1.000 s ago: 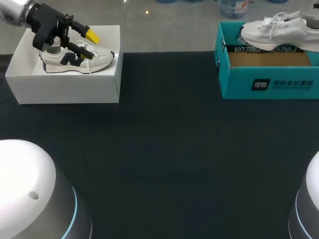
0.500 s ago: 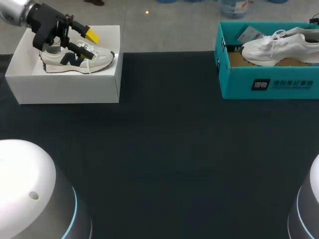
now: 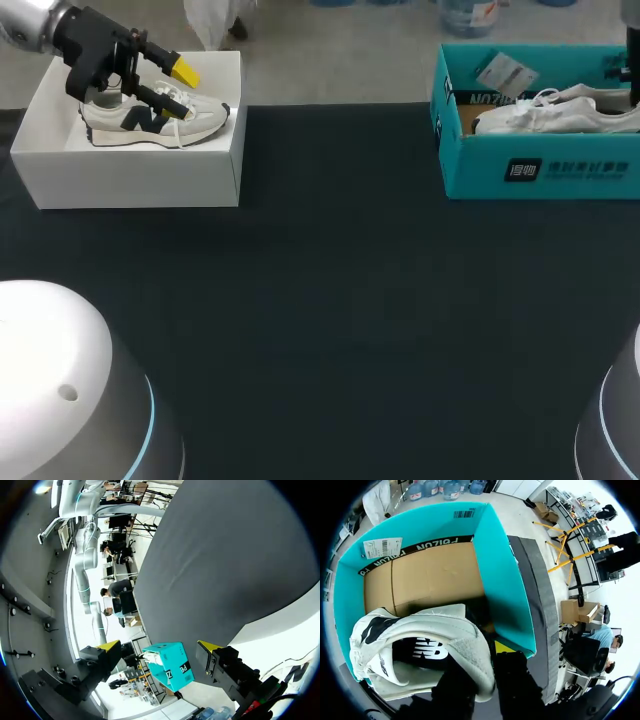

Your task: Take the shoe out of the shoebox, open the shoe tongue, remove and reinsert the insole, then place the shoe into the shoebox

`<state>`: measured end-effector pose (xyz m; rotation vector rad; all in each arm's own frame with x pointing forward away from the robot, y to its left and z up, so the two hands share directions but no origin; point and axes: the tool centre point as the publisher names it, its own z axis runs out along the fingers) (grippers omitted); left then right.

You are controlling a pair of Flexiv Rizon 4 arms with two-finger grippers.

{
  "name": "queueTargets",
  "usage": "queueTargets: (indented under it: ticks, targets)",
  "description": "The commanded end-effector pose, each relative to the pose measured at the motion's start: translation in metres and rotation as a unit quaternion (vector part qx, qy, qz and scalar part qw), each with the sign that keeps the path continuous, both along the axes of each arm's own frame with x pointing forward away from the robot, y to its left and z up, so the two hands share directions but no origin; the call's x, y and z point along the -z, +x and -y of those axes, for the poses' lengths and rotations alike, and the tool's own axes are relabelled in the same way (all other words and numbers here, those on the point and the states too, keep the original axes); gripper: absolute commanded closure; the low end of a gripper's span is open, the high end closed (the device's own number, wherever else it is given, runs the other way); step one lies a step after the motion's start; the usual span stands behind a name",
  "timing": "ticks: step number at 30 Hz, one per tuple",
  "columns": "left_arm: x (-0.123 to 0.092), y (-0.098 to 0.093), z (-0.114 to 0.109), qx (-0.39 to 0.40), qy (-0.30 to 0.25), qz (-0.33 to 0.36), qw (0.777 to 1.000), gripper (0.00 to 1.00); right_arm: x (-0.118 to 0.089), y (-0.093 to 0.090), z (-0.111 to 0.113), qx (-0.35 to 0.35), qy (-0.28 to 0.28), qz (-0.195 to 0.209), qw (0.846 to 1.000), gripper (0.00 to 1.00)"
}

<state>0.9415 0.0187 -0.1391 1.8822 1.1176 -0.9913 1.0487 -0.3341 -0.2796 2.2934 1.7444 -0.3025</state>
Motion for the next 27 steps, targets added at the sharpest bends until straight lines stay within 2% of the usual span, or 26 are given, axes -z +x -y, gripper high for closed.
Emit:
queueTargets:
  ticks: [1, 9, 20, 27]
  targets:
    - [0.0, 0.001, 0.0, 0.002, 0.001, 0.0, 1.0, 0.0, 0.021, 0.01, 0.004, 0.007, 0.011, -0.009, 1.0, 1.0]
    - [0.0, 0.001, 0.0, 0.002, 0.001, 0.0, 1.0, 0.0, 0.045, 0.015, 0.006, 0.007, 0.015, -0.024, 1.0, 1.0]
    - [0.0, 0.001, 0.0, 0.002, 0.001, 0.0, 1.0, 0.0, 0.08, 0.011, 0.005, 0.015, 0.012, -0.042, 0.999, 1.0]
    - [0.0, 0.001, 0.0, 0.002, 0.001, 0.0, 1.0, 0.0, 0.087, 0.006, 0.005, 0.024, 0.017, -0.044, 0.999, 1.0]
